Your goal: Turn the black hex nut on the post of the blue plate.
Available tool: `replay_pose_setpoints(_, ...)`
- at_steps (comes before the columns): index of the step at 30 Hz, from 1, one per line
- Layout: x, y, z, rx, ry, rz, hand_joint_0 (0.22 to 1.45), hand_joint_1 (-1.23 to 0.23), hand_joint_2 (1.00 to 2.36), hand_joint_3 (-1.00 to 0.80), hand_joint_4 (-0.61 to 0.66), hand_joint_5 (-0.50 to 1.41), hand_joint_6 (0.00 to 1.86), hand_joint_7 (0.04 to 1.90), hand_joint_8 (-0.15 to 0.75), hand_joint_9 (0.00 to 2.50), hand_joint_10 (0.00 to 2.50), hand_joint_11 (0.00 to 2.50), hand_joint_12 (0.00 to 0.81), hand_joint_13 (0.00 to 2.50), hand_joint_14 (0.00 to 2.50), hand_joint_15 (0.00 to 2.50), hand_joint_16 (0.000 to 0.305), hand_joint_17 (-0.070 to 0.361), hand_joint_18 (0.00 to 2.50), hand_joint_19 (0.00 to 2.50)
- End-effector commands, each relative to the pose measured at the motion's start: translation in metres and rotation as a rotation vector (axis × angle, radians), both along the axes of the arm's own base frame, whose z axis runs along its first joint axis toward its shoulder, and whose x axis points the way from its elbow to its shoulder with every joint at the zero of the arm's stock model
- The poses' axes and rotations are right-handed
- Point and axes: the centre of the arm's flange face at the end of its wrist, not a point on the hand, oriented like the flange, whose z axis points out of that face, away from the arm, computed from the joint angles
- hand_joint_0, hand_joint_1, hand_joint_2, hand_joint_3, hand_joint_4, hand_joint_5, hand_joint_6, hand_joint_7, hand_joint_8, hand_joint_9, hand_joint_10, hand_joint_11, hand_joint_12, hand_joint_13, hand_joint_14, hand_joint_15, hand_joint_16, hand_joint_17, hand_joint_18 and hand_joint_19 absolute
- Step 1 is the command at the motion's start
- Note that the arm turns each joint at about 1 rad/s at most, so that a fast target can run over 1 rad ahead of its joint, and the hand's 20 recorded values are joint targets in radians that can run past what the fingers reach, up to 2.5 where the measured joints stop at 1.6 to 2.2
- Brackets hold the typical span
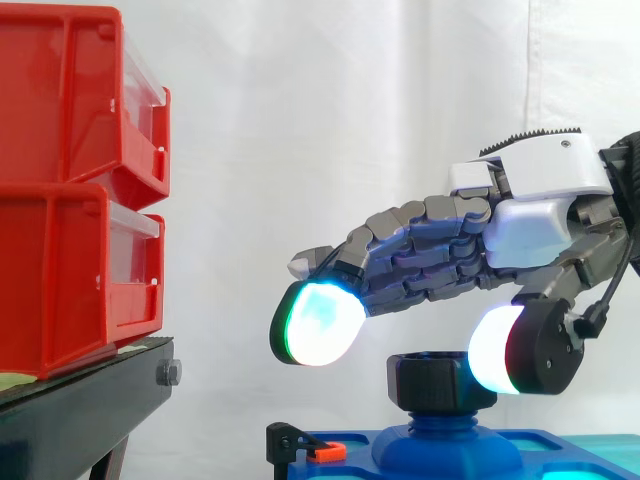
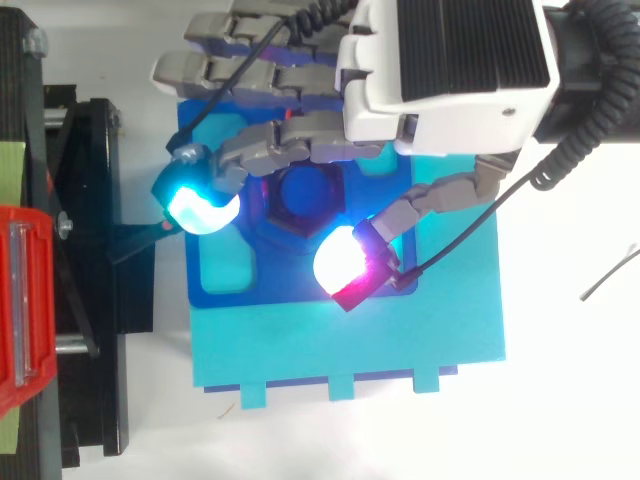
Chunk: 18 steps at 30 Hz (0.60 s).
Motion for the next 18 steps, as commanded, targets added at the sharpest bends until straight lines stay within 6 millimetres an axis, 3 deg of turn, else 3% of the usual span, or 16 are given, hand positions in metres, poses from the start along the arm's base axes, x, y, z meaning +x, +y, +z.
replay_pose_setpoints(1,-0.0003,-0.0007,-0.0004,-0.001,-0.001,0.007,0.37,-0.75,1.0,-0.5,0.01,-0.3,0.5,0.64,0.143,0.0,0.0,0.0,0.324,0.0,0.0,0.0,0.05,0.112,0.0,0.0)
replay_pose_setpoints(18,-0.0008,-0.0005,0.0,-0.001,0.001,0.028,0.37,-0.72,1.0,-0.5,0.1,-0.3,0.5,0.69,0.151,0.0,0.0,0.0,0.328,0.0,0.0,0.0,0.05,0.113,0.0,0.0)
